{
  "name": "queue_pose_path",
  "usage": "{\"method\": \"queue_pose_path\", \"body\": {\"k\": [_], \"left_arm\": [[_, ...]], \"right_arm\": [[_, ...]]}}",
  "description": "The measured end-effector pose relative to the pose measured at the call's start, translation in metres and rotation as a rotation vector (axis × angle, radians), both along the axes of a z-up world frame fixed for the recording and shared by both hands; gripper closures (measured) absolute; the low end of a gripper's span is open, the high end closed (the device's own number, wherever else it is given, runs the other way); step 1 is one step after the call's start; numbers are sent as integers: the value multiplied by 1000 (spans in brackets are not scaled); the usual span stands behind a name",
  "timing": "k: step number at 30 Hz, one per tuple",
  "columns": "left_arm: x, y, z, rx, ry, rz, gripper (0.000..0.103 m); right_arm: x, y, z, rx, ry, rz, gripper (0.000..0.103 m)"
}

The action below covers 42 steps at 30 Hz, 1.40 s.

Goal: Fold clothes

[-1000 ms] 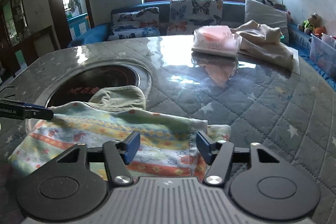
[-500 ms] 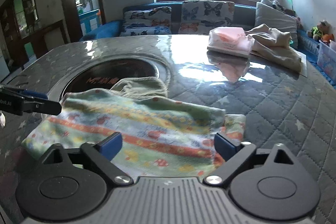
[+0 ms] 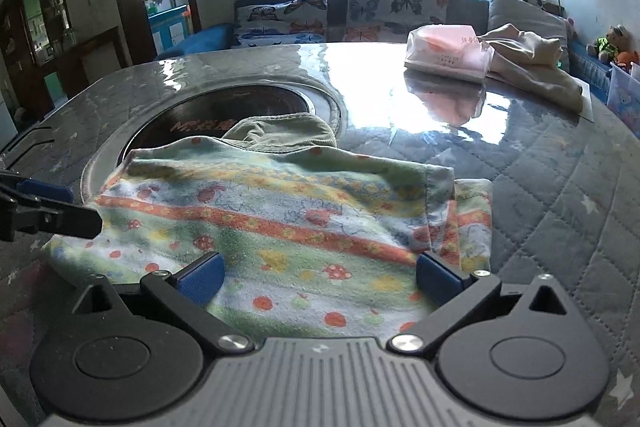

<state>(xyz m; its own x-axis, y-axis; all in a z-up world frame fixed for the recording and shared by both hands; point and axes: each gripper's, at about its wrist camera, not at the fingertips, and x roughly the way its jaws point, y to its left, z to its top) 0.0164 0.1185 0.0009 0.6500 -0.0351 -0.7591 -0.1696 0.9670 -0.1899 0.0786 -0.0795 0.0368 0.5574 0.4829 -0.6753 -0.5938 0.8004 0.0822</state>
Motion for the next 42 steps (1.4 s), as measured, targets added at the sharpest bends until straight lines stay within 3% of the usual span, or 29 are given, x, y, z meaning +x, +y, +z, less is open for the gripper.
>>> {"method": "queue_pose_path", "body": {"k": [4, 26, 42], "left_arm": [[2, 2, -7, -21, 39, 16, 0], [9, 10, -5, -95, 78, 84, 0], [12, 6, -6, -56, 80, 64, 0]], "right_arm": [[1, 2, 0, -15, 5, 5, 0], [2, 9, 2, -59, 35, 19, 0], [-1, 9, 1, -43, 16, -7, 0]]}}
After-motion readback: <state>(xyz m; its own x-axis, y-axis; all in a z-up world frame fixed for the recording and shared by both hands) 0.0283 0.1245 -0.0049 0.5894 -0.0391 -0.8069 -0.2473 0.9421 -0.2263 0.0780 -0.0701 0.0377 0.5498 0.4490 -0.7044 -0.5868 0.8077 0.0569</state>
